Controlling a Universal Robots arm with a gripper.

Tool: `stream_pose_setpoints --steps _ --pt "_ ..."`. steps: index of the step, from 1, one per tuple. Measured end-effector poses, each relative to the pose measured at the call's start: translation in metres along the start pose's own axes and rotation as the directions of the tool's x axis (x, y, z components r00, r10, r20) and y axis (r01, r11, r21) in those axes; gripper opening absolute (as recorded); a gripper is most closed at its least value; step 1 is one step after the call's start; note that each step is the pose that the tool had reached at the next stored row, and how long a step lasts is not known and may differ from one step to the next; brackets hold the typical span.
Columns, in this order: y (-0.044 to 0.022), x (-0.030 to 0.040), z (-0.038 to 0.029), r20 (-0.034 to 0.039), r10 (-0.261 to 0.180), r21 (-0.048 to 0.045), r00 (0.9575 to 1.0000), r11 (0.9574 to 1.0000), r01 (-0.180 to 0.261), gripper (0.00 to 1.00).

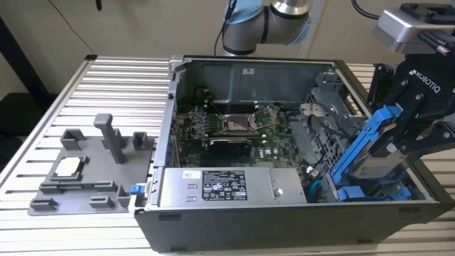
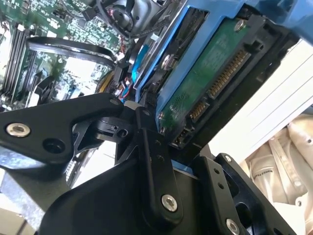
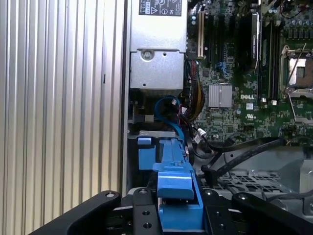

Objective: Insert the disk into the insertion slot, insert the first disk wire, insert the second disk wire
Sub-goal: 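Insert the disk into the insertion slot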

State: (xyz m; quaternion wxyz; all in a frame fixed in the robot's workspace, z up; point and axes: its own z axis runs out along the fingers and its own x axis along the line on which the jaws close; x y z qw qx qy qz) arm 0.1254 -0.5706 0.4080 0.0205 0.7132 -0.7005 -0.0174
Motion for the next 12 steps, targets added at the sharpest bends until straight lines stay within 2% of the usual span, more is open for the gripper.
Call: stream_pose_setpoints --steps 4,7,9,12 --pt "0.0 -0.0001 0.002 -0.0001 0.0 0.0002 1.0 1.0 0.0 0.33" --pt "-0.0002 0.0003 0.0013 0.0036 0.0 -0.0015 1.0 1.0 0.0 0.33" --pt "-0.0002 0.001 -0.0007 0.0063 -0.001 -0.0054 1.0 1.0 0.001 0.33" --pt "0.0001 0.0031 -0.0044 0.0095 0.0 -0.0158 1.0 0.9999 0.001 0.33"
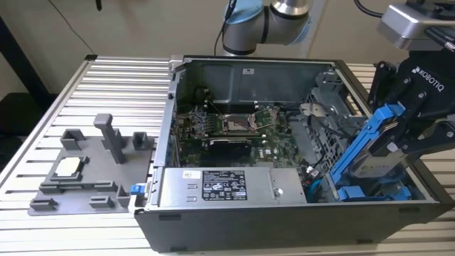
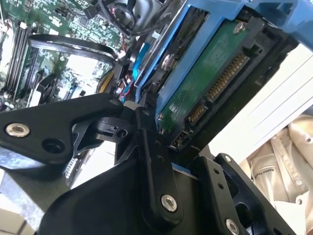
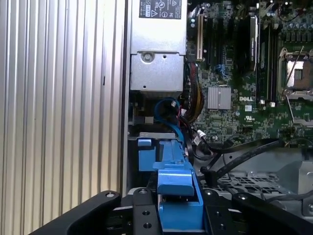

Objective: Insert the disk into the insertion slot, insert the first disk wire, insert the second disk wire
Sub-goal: 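Insert the disk into the insertion slot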

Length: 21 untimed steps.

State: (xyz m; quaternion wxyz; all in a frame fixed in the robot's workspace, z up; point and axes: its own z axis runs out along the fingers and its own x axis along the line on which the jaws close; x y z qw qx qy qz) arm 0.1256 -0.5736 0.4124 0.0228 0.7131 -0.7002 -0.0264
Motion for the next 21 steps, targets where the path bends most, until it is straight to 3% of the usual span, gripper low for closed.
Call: stream_pose_setpoints --steps 2,10,21 --pt "0.0001 0.0023 -0.0002 0.0013 0.0 -0.0039 1.0 1.0 0.0 0.33" --pt "-0.0023 0.0044 0.0035 0.003 0.0 -0.004 1.0 1.0 0.0 0.33" --pt "-0.0043 0.0013 0.0178 0.0044 0.0 -0.004 1.0 1.0 0.0 0.33"
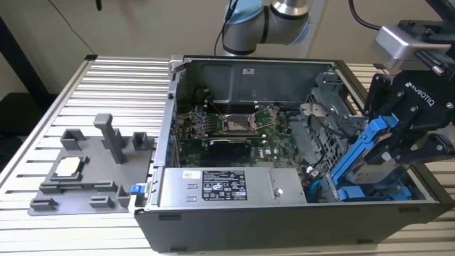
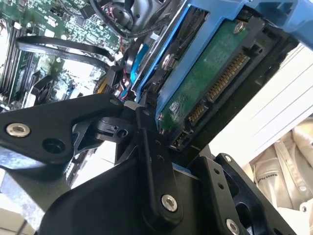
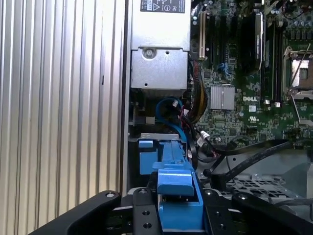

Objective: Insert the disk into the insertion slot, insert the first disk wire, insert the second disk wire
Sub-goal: 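Insert the disk into the insertion slot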

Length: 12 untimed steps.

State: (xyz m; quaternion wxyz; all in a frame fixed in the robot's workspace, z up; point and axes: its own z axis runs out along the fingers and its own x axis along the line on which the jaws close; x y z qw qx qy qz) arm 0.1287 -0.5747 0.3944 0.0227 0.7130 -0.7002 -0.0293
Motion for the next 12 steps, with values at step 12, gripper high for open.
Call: stream_pose_setpoints --steps 12 --pt "-0.0013 -0.0036 0.0129 0.0025 0.0 0.0001 1.0 1.0 0.0 0.33"
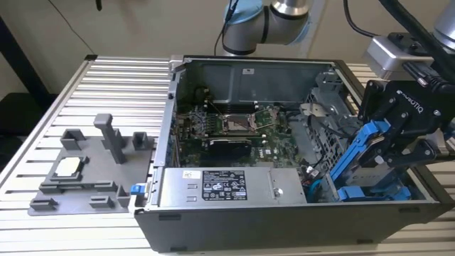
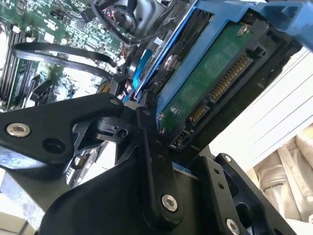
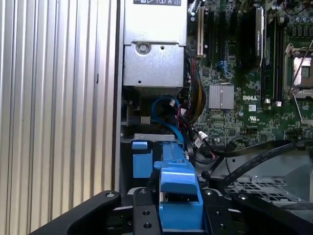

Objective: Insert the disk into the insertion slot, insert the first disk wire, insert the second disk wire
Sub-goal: 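Insert the disk into the insertion slot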

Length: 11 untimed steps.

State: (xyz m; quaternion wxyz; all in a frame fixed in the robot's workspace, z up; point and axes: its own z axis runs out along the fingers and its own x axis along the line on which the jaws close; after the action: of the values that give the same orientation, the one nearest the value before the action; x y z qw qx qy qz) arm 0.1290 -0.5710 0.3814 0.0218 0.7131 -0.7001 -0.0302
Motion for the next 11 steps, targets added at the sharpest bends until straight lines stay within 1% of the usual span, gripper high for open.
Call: stream_pose_setpoints --steps 9,10,11 --pt "0.0 0.0 0.0001 0.0027 0.0 0.0001 1.0 1.0 0.0 0.33" --pt "-0.0002 -0.0001 0.0004 0.0042 -0.001 0.0004 1.0 1.0 0.001 0.33" --pt "-0.0001 -0.0001 0.0003 0.0038 -0.001 0.0002 1.0 1.0 0.001 0.34"
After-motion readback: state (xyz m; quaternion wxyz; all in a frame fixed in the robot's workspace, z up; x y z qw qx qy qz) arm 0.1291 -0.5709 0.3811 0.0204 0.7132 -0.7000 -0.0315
